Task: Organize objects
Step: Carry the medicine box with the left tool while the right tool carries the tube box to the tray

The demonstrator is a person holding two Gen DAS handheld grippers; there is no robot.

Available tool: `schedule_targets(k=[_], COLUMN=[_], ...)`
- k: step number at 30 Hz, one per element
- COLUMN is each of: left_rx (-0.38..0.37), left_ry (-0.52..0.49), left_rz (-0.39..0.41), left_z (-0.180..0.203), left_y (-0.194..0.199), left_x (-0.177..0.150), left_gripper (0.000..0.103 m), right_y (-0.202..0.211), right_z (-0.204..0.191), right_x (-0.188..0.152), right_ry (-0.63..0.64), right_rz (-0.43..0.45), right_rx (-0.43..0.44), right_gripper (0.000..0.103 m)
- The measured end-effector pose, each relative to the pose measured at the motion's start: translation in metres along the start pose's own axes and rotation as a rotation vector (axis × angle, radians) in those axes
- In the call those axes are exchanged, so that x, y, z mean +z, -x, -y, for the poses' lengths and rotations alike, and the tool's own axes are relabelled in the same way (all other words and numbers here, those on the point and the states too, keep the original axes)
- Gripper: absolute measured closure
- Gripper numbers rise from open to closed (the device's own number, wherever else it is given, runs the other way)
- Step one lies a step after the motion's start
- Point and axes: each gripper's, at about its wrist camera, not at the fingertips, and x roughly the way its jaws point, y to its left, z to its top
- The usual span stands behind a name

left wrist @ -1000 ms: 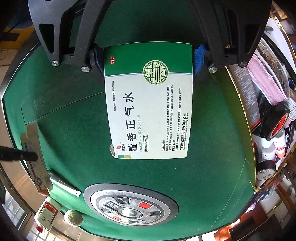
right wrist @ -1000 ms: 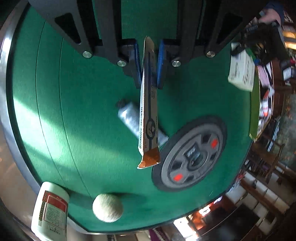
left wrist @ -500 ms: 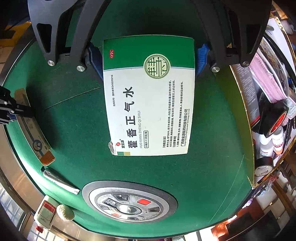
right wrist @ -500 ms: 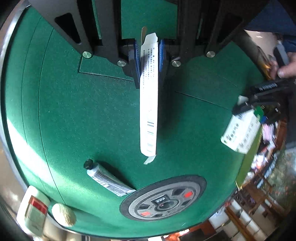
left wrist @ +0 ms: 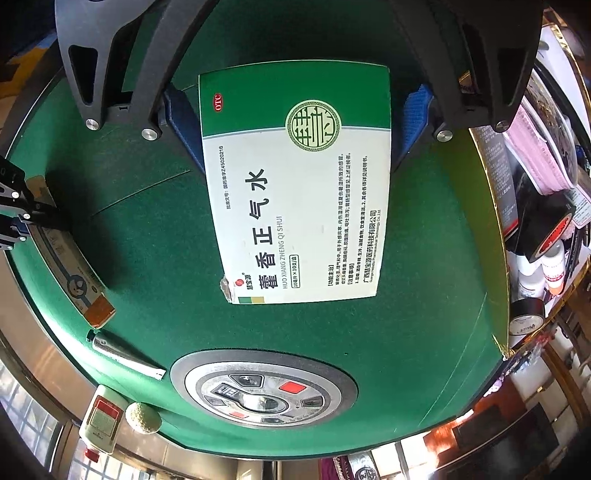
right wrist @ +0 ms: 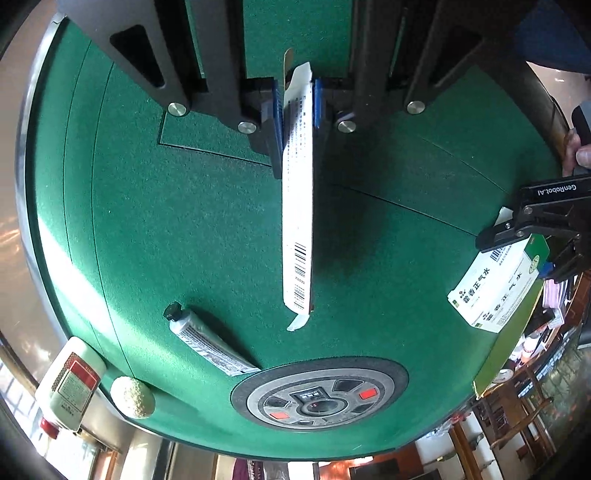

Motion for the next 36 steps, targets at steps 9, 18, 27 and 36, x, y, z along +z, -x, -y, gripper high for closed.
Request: schedule_targets(k=[9,18,27,36], left_rx=[-0.015,0.026,0.089,0.138], left_ry=[0.000,0.019,0.001,0.064], left_rz=[0.034,0.063,0.178,0.257], left_z=[0.004,0.008,0.000,-0.033], left_y=[0.003,0.021,0.068,0.113], left_x=[-0.003,-0.011,-0.017,-0.027], left_gripper=[0.030,0.032,0.032,0.032], right_y=[0.005,0.021,0.027,0.029], right_z=[0.009,-0.005,-0.027,-0.064], right_x=[-0.006,-0.005,-0.001,0.014], right_ry=[-0.089,-0.087,-0.045,0.019], right_rz=[0.040,0.085,0.090,0.091], right_rx=[0.053,0.102,0.163,0.218], right_gripper=[0.092,0.095,0.095,0.095])
